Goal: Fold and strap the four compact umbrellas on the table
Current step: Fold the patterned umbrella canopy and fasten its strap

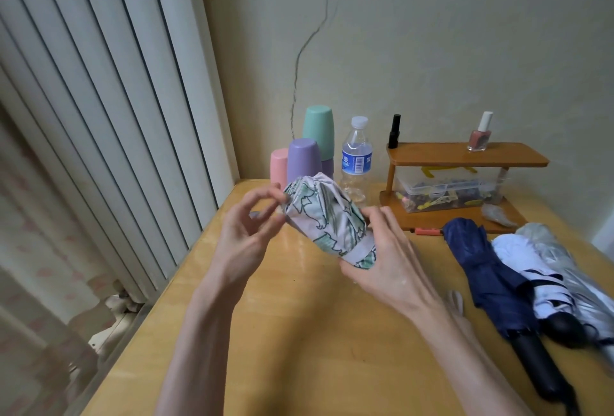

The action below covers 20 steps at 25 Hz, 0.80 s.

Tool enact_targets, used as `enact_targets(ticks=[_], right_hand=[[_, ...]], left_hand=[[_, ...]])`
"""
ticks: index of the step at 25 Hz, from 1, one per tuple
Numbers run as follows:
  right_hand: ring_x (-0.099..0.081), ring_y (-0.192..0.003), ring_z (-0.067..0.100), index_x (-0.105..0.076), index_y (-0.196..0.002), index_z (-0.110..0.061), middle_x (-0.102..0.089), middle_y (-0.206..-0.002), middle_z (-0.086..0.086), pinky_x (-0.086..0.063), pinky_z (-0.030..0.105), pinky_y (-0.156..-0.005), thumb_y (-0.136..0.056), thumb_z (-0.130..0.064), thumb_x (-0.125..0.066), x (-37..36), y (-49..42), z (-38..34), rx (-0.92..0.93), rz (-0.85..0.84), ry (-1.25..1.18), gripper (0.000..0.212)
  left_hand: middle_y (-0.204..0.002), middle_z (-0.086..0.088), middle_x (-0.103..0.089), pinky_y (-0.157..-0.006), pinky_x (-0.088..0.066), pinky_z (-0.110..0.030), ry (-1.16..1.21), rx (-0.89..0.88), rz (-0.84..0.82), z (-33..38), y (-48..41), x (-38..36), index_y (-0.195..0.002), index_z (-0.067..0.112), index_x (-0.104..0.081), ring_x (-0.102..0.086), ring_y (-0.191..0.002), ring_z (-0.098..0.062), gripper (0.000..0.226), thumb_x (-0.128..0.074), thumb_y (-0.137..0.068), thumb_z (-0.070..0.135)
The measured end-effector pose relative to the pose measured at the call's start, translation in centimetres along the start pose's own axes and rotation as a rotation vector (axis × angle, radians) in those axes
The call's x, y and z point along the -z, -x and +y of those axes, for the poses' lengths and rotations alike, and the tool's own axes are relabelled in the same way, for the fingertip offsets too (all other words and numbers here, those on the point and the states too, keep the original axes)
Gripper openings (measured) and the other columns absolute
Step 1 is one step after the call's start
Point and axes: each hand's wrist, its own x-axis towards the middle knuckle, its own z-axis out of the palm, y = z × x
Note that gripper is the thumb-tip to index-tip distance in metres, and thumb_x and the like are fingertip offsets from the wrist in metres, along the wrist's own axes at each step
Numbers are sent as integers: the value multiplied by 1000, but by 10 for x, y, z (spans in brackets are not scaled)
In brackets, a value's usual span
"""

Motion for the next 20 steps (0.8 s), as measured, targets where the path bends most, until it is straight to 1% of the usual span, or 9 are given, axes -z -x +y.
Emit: enact_targets(ticks=[1, 3, 5, 7, 10, 13, 15, 17, 20], right_hand=[[-67, -85, 20, -44, -129, -24, -57, -119, -8, -55, 36, -64, -73, -34, -87, -1, 1, 0, 22, 41, 90, 72], [-71, -75, 23, -44, -127, -22, -68, -115, -3, -51, 30, -55, -70, -33, -93, -2, 3, 1, 103, 129, 281, 76], [-73, -73, 24, -48, -125, -19, -71, -111, 1, -56, 32, -52, -63, -29, -99, -5, 4, 1, 173, 201, 360, 81], [-74, -76, 23, -51, -124, -17, -71, -108, 3, -60, 33, -55, -58, -26, -102, -6, 5, -2, 187, 264, 368, 84], [-75, -82, 23, -52, -126, -15, -72, -108, 4, -60, 32, -62, -54, -25, -104, -8, 5, -4, 172, 310, 393, 89], [-75, -85, 24, -54, -128, -13, -72, -111, 5, -56, 28, -64, -53, -25, -105, -5, 5, 0, 144, 338, 423, 91], [-75, -86, 24, -54, -129, -12, -72, -112, 6, -56, 28, -65, -52, -25, -105, -3, 5, 1, 132, 343, 435, 93], [-75, -87, 24, -55, -130, -12, -71, -112, 6, -57, 28, -66, -52, -26, -105, -2, 5, 0, 137, 343, 439, 93], [-75, -87, 25, -53, -129, -13, -70, -113, 6, -60, 32, -67, -54, -25, -105, -3, 5, -1, 141, 325, 426, 92]], left_hand=[[-139, 0, -64, -102, -49, -30, -52, -37, 48, 4, -1, -2, -107, 20, -68, -60, -136, -14, 21, -71, -94, 3], [-135, 5, -60, -101, -46, -17, -297, -127, 146, 13, -3, -14, -108, 29, -71, -57, -133, -3, 14, -73, -94, 29], [-126, 8, -57, -96, -38, -5, -606, -228, 183, 12, -4, -26, -102, 32, -74, -54, -126, 2, 28, -77, -89, 57], [-118, 9, -55, -88, -37, -1, -725, -266, 217, 8, -4, -32, -95, 30, -72, -56, -116, 1, 40, -76, -81, 67], [-114, 7, -54, -83, -42, -4, -741, -293, 255, 5, -4, -30, -92, 25, -63, -57, -109, -1, 49, -77, -77, 70], [-114, 10, -56, -81, -39, -1, -742, -276, 277, 8, -4, -31, -85, 24, -67, -55, -110, 8, 47, -76, -76, 69], [-122, 7, -55, -84, -39, 0, -695, -285, 280, 8, -4, -34, -95, 24, -71, -56, -113, 10, 42, -80, -77, 60], [-124, 4, -53, -89, -44, -7, -644, -293, 270, 7, -5, -33, -105, 22, -71, -61, -115, 0, 40, -87, -80, 49], [-118, 6, -56, -94, -50, -25, -651, -291, 269, 4, -7, -32, -99, 26, -75, -58, -117, -7, 28, -87, -84, 46]])
